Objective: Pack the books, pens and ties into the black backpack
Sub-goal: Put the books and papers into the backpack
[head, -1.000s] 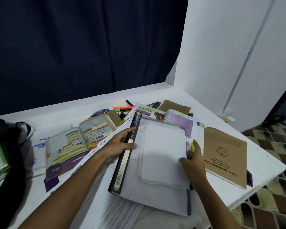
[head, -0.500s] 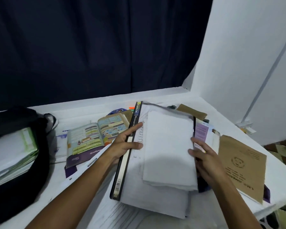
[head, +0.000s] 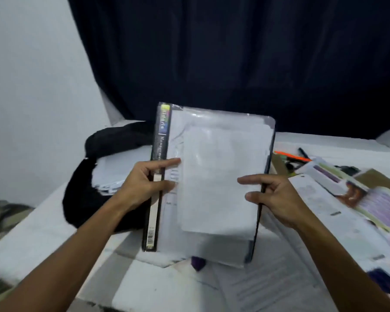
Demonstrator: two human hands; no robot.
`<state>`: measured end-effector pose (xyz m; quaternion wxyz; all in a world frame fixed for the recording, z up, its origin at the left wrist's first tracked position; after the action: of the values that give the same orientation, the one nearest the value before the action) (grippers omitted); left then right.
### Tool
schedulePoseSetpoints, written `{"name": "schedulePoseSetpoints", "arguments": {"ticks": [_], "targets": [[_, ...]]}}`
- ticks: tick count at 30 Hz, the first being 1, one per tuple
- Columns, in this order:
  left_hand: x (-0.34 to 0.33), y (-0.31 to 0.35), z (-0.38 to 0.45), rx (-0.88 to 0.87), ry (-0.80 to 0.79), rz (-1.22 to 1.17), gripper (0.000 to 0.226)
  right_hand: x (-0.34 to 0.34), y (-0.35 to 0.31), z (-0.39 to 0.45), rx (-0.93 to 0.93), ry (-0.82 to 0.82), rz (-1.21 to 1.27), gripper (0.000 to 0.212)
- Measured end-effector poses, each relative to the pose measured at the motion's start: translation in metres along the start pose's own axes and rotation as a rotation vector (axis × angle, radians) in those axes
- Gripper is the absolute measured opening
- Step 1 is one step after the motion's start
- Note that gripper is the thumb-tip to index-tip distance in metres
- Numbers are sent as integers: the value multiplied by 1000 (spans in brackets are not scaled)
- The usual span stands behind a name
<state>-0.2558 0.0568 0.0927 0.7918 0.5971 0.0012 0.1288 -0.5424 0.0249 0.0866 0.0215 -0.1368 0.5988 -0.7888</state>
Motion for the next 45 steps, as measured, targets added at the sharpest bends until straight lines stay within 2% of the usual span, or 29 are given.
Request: {"name": "schedulePoseSetpoints", "arguments": {"ticks": [5, 11, 15, 21, 24, 29, 36, 39, 42, 45], "targets": [[95, 4, -37, -98, 165, 75, 67, -92, -11, 2, 130, -15, 28, 42], [159, -20, -75, -64, 219, 56, 57, -161, -12, -18, 222, -50, 27, 50], [164, -31, -86, -61, 190, 33, 46, -173, -11, -24, 259, -34, 4, 54], [160, -43, -86, -135, 158, 134, 50, -179, 0, -31, 210, -120, -35, 66], [155, -62, -90, -153, 178, 164, 47, -183, 13, -39, 190, -129, -106, 64], [144, -88, -97, -173, 264, 272, 46, -189, 23, -39, 163, -110, -129, 44], [143, -90, -95, -184, 402, 290, 43, -190, 19, -41, 165, -63, -137, 56], [143, -81, -88, -167, 376, 286, 45, -186, 13, -39, 145, -73, -77, 62], [144, -57, -64, -135, 247, 309, 48, -171, -1, -25, 115, -94, 10, 60], [140, -33, -32, -75, 112, 345, 53, -153, -12, -7, 66, 8, 142, 61]]}}
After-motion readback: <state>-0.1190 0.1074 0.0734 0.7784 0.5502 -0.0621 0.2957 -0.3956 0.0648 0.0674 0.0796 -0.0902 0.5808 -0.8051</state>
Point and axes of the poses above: each hand's wrist, its own z-axis towards the middle knuckle, its own x-axis out of the back of the hand, y = z × x, the point moved 5 cm from there along z, towards the middle knuckle, and after that the axes turned 9 degrees about y, right-handed, at the moved point
